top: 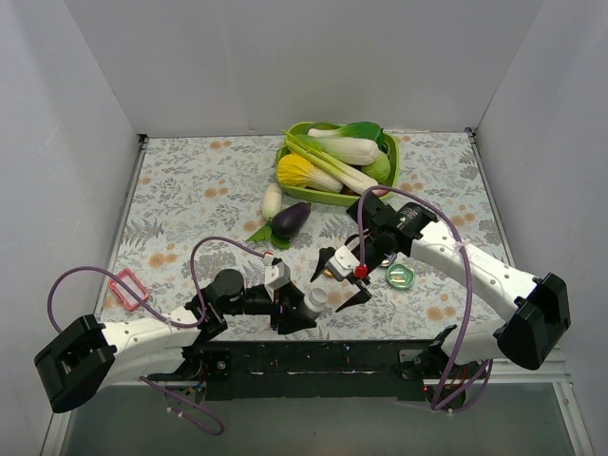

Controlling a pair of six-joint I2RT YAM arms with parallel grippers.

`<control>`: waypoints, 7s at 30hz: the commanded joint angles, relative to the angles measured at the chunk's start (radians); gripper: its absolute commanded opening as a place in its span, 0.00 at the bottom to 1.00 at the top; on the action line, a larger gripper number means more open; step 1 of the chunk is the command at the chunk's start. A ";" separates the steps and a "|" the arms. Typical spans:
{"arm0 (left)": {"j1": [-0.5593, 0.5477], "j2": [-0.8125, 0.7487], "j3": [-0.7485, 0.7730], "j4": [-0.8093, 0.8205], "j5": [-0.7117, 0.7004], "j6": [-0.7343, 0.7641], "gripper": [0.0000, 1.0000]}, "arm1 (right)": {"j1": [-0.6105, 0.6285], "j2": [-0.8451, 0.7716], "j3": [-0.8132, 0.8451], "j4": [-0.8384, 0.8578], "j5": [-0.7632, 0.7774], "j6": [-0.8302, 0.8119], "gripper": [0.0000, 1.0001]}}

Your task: Sort the pills into containers

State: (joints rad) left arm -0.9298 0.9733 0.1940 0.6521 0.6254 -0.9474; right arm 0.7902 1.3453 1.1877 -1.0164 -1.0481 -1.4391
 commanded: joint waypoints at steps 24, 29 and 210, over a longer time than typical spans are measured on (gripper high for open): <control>-0.004 -0.067 0.042 -0.074 -0.390 0.068 0.00 | 0.058 0.081 -0.011 0.323 0.097 0.855 0.08; -0.009 -0.027 0.053 -0.078 -0.523 0.062 0.00 | 0.031 0.063 -0.086 0.513 0.321 1.215 0.02; 0.177 0.524 0.364 -0.357 -0.440 -0.456 0.47 | -0.355 0.196 -0.063 0.570 0.646 0.875 0.01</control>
State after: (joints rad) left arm -0.7601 1.4467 0.4862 0.3260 0.1768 -1.4406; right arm 0.4229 1.5322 1.1286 -0.5102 -0.4606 -0.6048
